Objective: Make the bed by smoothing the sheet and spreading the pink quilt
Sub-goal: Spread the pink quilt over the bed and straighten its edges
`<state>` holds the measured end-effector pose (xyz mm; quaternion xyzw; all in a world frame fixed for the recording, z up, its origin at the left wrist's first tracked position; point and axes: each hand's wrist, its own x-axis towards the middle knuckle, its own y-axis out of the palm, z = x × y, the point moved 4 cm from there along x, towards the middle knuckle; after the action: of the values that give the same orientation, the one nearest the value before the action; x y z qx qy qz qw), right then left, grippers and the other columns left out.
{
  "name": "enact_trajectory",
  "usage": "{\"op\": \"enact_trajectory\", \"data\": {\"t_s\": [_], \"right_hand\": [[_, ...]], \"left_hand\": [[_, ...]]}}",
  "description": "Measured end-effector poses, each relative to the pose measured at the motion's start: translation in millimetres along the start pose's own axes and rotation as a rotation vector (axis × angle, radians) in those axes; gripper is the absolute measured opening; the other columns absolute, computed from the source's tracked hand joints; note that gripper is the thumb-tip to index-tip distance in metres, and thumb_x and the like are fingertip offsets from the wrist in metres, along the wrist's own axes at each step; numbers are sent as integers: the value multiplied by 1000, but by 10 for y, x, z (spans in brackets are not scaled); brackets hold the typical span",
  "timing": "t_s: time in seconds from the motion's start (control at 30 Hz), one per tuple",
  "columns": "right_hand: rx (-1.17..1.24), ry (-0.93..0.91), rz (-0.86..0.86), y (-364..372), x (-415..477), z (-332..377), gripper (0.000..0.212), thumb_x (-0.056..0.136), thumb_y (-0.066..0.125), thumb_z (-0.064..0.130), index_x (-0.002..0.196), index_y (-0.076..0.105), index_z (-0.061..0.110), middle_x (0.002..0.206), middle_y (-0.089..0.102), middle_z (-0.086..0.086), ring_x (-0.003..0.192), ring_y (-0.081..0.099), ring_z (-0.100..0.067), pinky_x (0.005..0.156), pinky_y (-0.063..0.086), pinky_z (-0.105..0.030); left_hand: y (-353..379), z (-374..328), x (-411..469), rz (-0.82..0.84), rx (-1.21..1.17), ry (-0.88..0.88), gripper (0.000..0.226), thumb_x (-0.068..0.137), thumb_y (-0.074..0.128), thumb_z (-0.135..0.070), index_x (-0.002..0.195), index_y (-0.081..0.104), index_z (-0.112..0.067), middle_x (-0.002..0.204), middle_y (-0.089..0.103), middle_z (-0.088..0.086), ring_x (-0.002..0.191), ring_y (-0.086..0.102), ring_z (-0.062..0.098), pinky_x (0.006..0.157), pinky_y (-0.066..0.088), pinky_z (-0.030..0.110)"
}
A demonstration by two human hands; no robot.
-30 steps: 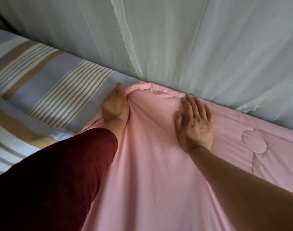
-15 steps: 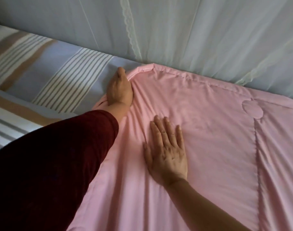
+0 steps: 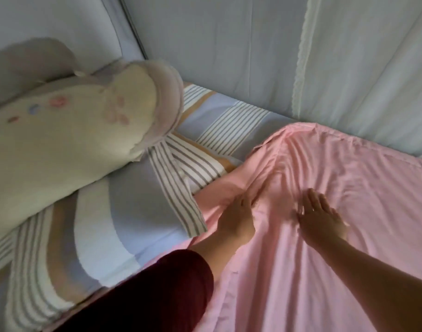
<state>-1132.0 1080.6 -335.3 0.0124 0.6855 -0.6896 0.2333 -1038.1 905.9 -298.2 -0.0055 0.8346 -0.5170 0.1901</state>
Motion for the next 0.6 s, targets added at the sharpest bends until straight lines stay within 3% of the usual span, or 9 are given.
{"op": "enact_trajectory", "data": {"t_s": [0.1,0.2,0.33,0.43,0.6], "right_hand": [[7,-3,202,-90,-360,271,61,97,38,44,151,24,17,158,23,-1,144,28,-19,110,36,-40],[-23,-4,300,-480,-697,726,42,97,43,37,133,49,16,138,52,-6,126,51,-25,101,44,-36],[-18,-140,234,-1122,-1128,1515,42,95,47,37,131,50,15,134,53,-9,125,52,-27,101,43,-36],[5,-260,231,-1493,-1449,2175,39,92,52,37,125,57,18,131,57,-6,121,54,-27,100,44,-36],[-29,-426,249,-1715,-1881,3107,42,90,57,38,130,52,25,132,56,0,122,53,-21,98,44,-33]], "left_hand": [[-270,152,-478,164,15,-135,51,90,57,-15,134,34,-1,133,48,20,118,52,35,89,44,38],[-689,196,-913,175,40,-120,46,92,58,-29,127,43,-3,125,55,20,114,55,36,87,46,40],[-1294,347,-1394,131,-69,-101,30,95,51,-24,119,60,-10,125,61,12,116,56,30,96,47,36],[-1693,638,-1769,121,-136,-183,31,98,45,-19,121,60,-3,129,58,13,121,53,30,99,43,35],[-1969,1522,-2357,-7,-230,-506,36,94,53,-30,127,50,-14,128,57,9,116,56,27,94,45,33]]}}
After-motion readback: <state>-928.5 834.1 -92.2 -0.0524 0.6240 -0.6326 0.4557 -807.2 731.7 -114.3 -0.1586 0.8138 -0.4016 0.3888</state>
